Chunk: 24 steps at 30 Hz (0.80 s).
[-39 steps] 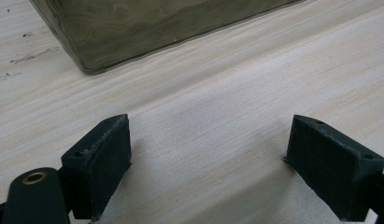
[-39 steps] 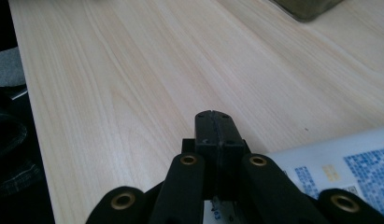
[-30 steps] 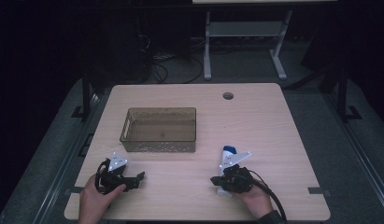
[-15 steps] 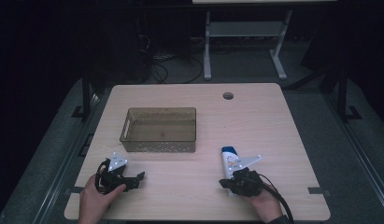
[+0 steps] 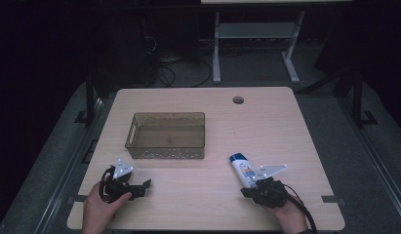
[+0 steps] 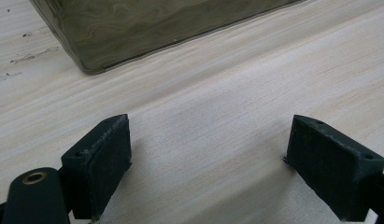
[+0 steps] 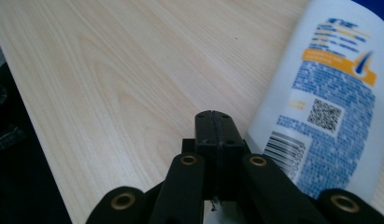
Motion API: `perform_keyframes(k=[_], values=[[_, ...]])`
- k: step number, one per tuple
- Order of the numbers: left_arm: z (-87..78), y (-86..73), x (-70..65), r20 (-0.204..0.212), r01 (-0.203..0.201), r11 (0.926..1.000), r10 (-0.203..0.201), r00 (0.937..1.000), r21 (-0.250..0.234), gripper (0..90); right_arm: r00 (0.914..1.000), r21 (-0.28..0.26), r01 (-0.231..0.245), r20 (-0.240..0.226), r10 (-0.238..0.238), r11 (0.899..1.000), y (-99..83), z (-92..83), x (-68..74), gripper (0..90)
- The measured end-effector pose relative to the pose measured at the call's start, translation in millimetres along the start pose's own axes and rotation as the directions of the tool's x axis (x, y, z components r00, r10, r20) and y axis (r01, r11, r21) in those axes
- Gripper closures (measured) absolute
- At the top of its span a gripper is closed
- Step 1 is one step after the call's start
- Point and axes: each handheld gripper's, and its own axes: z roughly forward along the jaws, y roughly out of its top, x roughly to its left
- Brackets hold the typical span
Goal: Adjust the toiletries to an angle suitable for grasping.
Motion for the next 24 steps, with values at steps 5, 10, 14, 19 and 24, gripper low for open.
perform_keyframes(k=[5,10,14,19,24], values=[[0.0,0.0,0.0,0.000,0.000,1.0000,0.000,1.0000,0.000,12.9,0.9997,0.000,-0.015,0.020,0.015,1.000,-7.0,-6.7,-6.4,89.5],[0.0,0.0,0.0,0.000,0.000,1.0000,0.000,1.0000,0.000,12.8,0.9987,-0.007,-0.034,0.037,0.034,0.999,-13.4,-14.1,-13.5,89.5],[0.0,0.0,0.0,0.000,0.000,1.0000,0.000,1.0000,0.000,12.8,0.9983,-0.013,-0.042,0.039,0.043,0.999,-15.3,-16.9,-16.5,89.5],[0.0,0.0,0.0,0.000,0.000,1.0000,0.000,1.0000,0.000,12.9,0.9991,-0.031,-0.029,0.031,0.030,0.999,-12.0,-18.8,-14.3,88.9],[0.0,0.0,0.0,0.000,0.000,1.0000,0.000,1.0000,0.000,12.9,0.9993,-0.076,-0.028,0.022,0.030,0.997,-6.3,-24.8,-14.6,79.4]])
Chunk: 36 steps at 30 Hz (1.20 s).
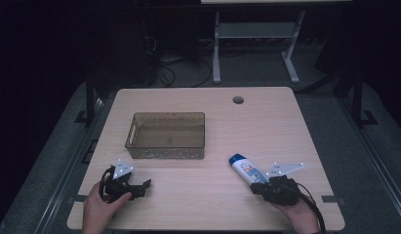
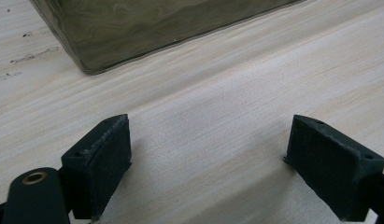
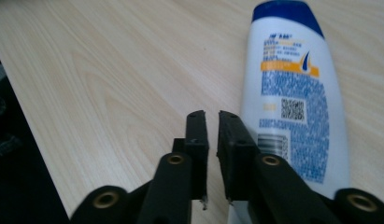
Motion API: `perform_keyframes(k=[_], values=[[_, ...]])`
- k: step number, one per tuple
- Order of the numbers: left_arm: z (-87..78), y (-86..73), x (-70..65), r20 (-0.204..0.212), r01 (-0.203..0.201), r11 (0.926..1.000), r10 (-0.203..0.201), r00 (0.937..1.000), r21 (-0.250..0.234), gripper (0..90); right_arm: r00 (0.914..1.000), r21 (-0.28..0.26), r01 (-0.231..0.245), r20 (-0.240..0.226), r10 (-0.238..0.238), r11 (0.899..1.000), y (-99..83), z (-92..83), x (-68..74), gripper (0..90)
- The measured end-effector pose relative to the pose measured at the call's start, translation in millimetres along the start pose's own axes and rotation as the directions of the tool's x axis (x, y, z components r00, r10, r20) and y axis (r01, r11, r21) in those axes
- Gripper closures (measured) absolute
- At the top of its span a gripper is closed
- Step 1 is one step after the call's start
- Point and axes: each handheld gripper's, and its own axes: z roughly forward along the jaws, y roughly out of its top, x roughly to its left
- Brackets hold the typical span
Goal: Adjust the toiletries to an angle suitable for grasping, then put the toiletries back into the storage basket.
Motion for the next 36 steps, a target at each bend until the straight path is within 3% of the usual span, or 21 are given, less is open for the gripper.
perform_keyframes(k=[5,13,26,36], values=[[0.0,0.0,0.0,0.000,0.000,1.0000,0.000,1.0000,0.000,12.9,1.0000,-0.025,-0.003,-0.001,0.003,1.000,7.4,-3.7,-1.6,63.9],[0.0,0.0,0.0,0.000,0.001,1.0000,-0.001,1.0000,0.000,12.9,0.9988,-0.034,-0.013,0.046,0.014,0.999,22.2,-4.6,-6.8,41.5],[0.1,0.0,0.0,0.001,0.000,1.0000,0.000,1.0000,0.000,12.9,0.9936,-0.035,-0.059,0.094,0.062,0.998,41.3,-5.8,-18.8,26.6],[0.0,0.0,0.0,0.001,0.000,1.0000,0.000,1.0000,0.000,12.9,0.9932,0.036,-0.063,0.100,0.059,0.997,59.5,6.5,-28.6,21.1]])
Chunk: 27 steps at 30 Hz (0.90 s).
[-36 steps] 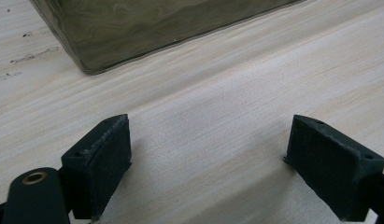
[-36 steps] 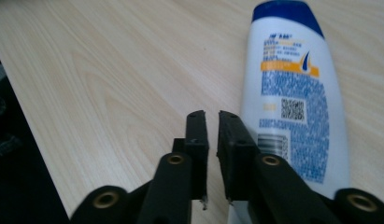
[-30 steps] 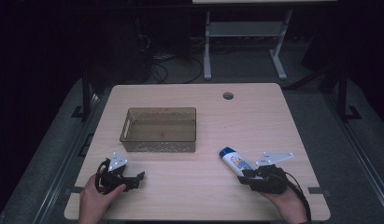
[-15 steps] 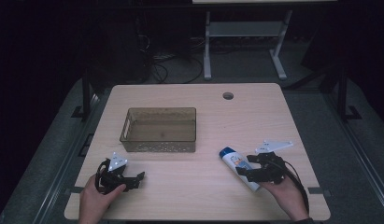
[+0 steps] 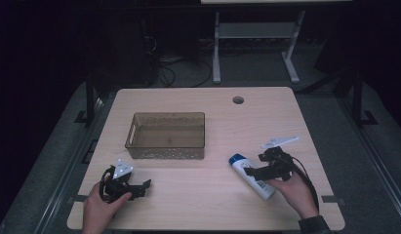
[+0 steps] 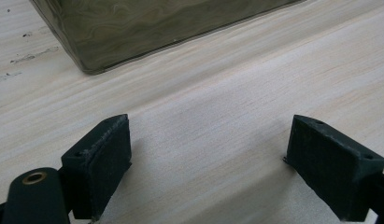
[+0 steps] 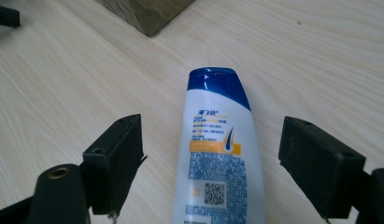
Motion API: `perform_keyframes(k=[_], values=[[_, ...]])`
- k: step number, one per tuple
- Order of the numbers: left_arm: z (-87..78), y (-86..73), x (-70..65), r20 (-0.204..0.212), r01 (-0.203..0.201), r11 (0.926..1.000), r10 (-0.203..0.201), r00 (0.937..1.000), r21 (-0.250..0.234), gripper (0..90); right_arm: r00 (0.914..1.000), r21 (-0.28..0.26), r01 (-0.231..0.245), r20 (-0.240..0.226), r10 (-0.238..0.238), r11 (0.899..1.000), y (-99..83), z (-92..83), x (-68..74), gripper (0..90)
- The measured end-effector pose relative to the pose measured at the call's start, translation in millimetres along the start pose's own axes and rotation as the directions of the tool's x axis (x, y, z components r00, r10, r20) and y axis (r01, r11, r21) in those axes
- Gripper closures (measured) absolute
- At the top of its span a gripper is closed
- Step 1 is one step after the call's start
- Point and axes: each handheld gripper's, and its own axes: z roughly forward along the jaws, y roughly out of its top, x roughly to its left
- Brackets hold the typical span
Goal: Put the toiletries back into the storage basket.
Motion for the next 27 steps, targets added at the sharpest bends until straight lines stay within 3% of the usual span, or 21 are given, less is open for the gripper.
perform_keyframes(k=[13,19,27], values=[[-0.1,0.1,0.0,0.000,0.000,1.0000,0.000,1.0000,0.002,12.8,0.9998,0.137,0.010,0.017,-0.012,0.991,22.0,36.2,-2.8,19.3],[-0.2,0.1,0.0,0.000,0.000,1.0000,0.000,1.0000,0.003,12.9,0.9998,0.206,0.007,0.017,-0.011,0.979,24.9,53.8,-5.5,19.2],[-0.2,0.2,0.0,0.000,0.000,1.0000,0.000,1.0000,0.003,12.8,0.9994,0.258,0.003,0.031,-0.012,0.966,26.2,65.7,-4.9,19.2]])
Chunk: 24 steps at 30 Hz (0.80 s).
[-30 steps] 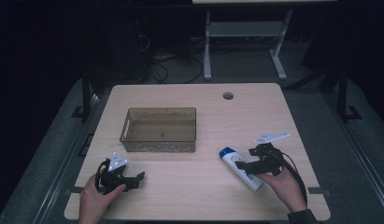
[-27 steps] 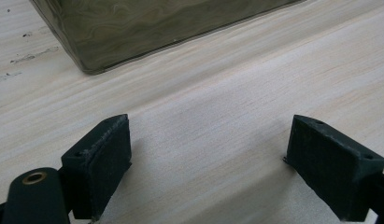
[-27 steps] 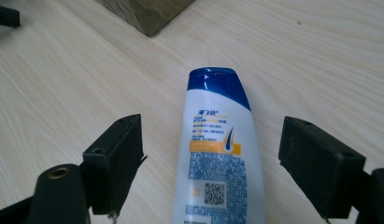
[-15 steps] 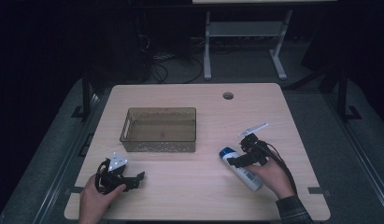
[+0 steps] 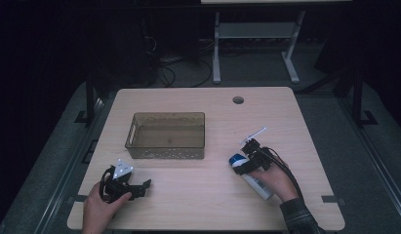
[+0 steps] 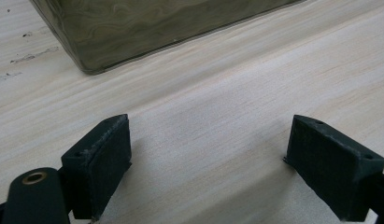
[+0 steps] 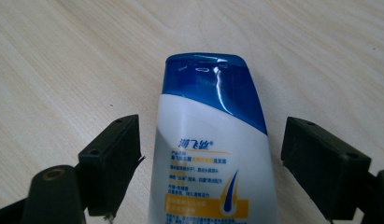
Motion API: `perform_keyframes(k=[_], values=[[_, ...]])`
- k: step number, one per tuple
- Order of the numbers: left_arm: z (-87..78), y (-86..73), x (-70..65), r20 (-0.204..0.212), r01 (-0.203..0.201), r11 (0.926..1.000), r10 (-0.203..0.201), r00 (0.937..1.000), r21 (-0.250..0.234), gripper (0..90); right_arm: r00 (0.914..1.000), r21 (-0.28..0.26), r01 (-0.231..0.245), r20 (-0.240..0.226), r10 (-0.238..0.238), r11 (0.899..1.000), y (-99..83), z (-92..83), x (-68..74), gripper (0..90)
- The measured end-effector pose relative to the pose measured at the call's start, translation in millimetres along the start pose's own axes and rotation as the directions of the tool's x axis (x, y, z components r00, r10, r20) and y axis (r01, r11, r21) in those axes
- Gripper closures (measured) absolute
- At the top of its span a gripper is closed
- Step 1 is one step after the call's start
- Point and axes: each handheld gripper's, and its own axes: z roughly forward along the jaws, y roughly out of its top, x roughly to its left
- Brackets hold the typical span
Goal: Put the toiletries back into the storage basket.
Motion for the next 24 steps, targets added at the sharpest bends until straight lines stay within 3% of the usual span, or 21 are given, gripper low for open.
perform_keyframes(k=[9,24], values=[[0.0,0.0,0.0,0.000,0.000,1.0000,0.000,1.0000,0.000,12.9,0.9995,0.048,0.004,0.030,-0.005,0.999,-1.1,5.6,0.5,22.2],[0.0,0.0,0.0,0.000,0.000,1.0000,0.000,1.0000,0.000,12.8,0.9989,0.067,0.020,0.041,-0.023,0.998,-1.7,6.3,3.5,32.0]])
